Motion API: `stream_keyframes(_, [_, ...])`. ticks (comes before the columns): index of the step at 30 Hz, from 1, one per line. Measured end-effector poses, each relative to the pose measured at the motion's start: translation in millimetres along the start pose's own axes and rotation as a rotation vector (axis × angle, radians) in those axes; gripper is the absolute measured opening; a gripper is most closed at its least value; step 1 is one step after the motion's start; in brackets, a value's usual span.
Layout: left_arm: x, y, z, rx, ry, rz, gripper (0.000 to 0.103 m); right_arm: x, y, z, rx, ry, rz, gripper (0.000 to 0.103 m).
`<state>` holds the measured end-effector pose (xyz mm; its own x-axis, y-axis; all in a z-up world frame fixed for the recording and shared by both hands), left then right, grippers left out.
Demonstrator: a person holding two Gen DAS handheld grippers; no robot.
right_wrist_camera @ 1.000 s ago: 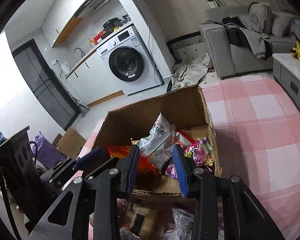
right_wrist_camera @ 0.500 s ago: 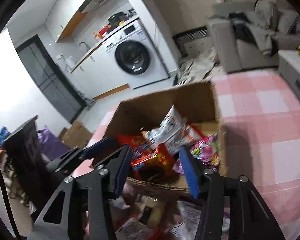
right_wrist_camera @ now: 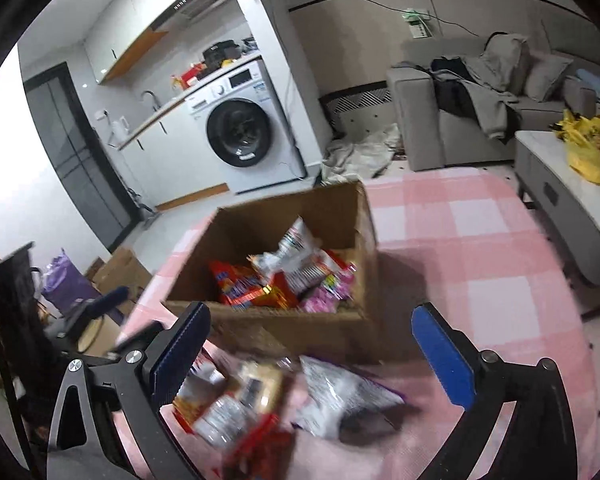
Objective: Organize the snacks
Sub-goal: 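Move both tools back toward the snack pile, then grasp the white-red noodle-snack bag with the left tool while the right tool grasps the black-printed white bag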
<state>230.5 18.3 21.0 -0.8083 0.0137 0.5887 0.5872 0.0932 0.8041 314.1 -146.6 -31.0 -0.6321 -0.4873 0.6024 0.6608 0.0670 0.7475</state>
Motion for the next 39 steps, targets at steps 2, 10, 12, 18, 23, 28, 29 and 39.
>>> stream_keyframes(2, [13.6,-8.5,4.4,0.011,0.005,-0.001,0.102,5.7,-7.9,-3.9,-0.011,-0.014,0.008,0.102])
stream_keyframes(10, [55.8,-41.2,19.9,0.046,0.006,-0.009,0.102,21.8,-39.0,-1.3,-0.001,-0.040,0.043,0.102])
stream_keyframes(12, [62.2,-49.7,22.1,0.049,0.006,-0.001,0.102,22.3,-46.1,0.8,-0.002,-0.037,0.059,0.102])
stream_keyframes(18, [69.1,-61.1,24.3,0.059,0.010,0.011,0.102,24.1,-64.4,8.1,0.025,-0.022,0.099,0.102])
stream_keyframes(23, [60.1,-61.2,22.4,0.059,0.032,0.030,0.102,20.4,-76.1,6.9,0.031,-0.030,0.116,0.102])
stream_keyframes(28, [43.6,-65.1,24.8,0.077,0.040,0.068,0.102,12.0,-83.7,-4.6,-0.013,-0.026,0.131,0.102])
stream_keyframes(29, [41.8,-66.0,24.6,0.075,0.042,0.069,0.102,9.1,-85.0,-5.9,-0.012,-0.027,0.144,0.102])
stream_keyframes(39, [22.4,-75.7,26.8,0.078,0.062,0.106,0.102,-2.8,-90.9,-10.5,-0.020,-0.036,0.161,0.102])
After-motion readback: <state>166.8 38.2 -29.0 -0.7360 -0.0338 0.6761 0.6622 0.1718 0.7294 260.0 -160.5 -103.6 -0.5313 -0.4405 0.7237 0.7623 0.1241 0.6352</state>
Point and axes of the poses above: each gripper's, at about its wrist camera, not at the fingertips, and x roughly against the way its jaws point, z to its left, y to its top, the point moved 3 cm from there along -x, roughly the way its jaws point, and after that the axes turned 4 degrees about x, right-handed, at the moved point
